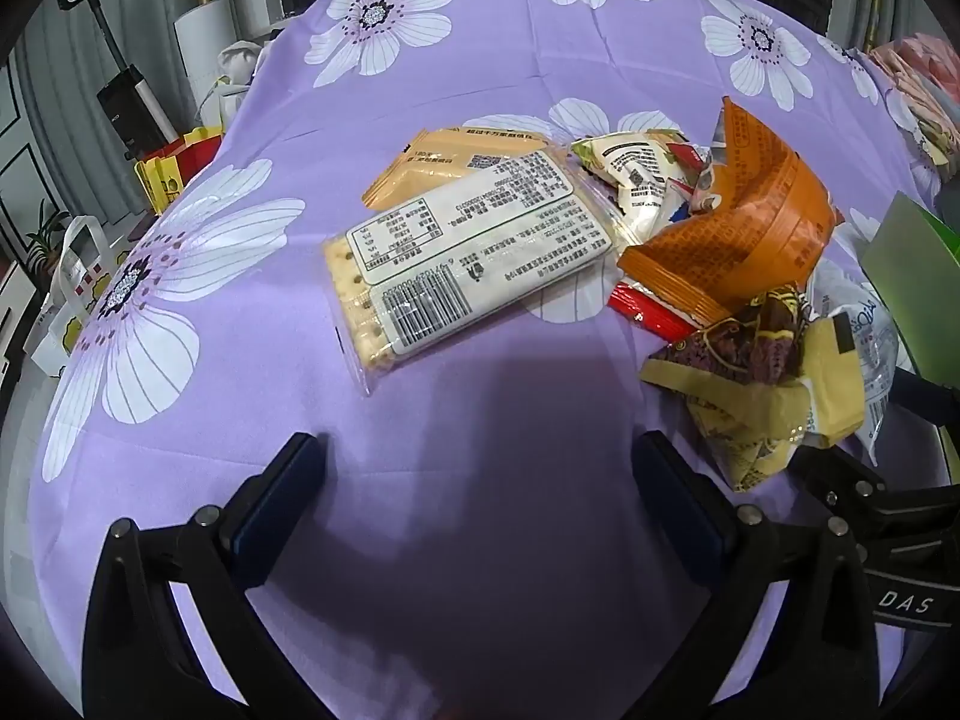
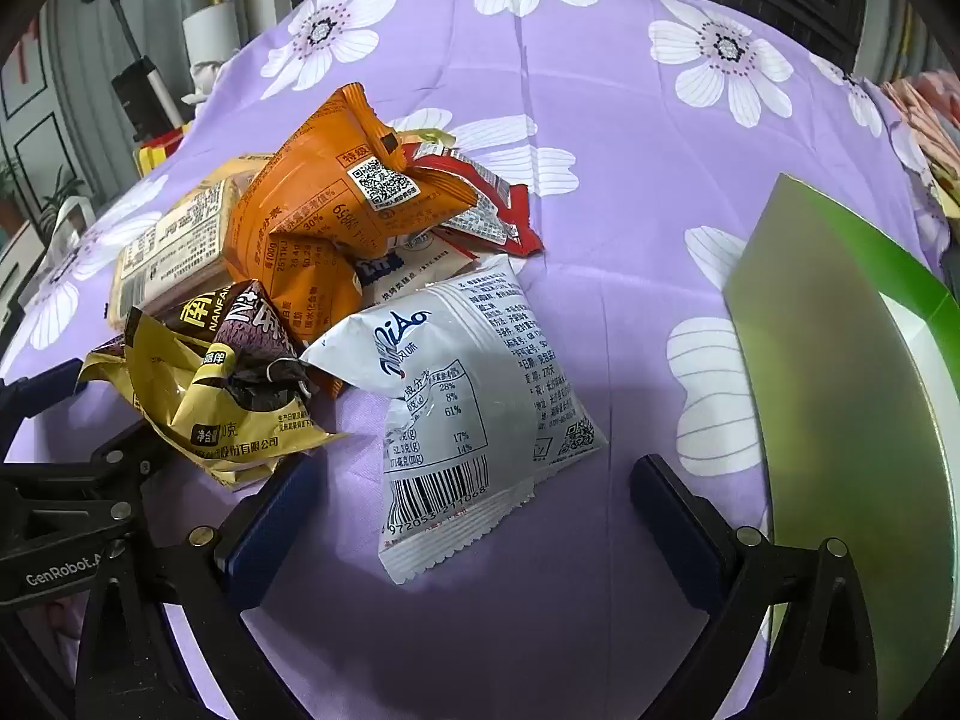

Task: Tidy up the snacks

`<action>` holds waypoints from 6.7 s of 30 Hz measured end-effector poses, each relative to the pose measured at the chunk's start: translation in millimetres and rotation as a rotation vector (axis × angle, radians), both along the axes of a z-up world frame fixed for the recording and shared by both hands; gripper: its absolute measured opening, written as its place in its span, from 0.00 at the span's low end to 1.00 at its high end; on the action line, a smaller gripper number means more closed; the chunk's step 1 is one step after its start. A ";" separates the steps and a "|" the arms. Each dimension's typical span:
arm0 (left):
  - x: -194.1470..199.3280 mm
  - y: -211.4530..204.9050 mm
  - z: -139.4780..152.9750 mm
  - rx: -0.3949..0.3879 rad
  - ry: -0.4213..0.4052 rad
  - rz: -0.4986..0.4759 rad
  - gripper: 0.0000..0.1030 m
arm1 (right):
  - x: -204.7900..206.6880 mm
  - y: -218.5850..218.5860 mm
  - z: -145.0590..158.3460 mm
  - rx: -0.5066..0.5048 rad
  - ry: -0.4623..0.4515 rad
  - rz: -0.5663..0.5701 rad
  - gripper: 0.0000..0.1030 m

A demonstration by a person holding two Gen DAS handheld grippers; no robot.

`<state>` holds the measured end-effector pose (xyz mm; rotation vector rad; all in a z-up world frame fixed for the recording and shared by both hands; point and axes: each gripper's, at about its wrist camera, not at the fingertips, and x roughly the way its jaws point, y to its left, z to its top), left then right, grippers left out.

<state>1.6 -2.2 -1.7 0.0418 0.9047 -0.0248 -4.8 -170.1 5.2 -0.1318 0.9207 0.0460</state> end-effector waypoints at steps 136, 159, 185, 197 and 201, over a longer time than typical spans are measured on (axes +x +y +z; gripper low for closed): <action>-28.5 -227.2 119.3 -0.559 -0.016 -0.812 0.15 | -84.9 -188.3 117.0 0.749 -0.281 -0.470 0.48; -21.4 -150.7 128.8 -0.527 -0.046 -0.610 0.84 | -95.7 -191.4 118.6 0.616 -0.290 -0.628 0.80; 4.1 10.4 55.1 -0.462 0.053 -0.076 0.89 | -19.8 -51.2 90.7 0.514 -0.062 -0.260 0.85; 9.2 30.0 47.6 -0.414 0.089 -0.009 0.89 | 32.8 -27.2 41.2 0.292 0.143 -0.175 0.85; 9.9 31.3 47.1 -0.377 0.086 0.012 0.89 | 34.0 -29.3 34.2 0.313 0.158 -0.158 0.85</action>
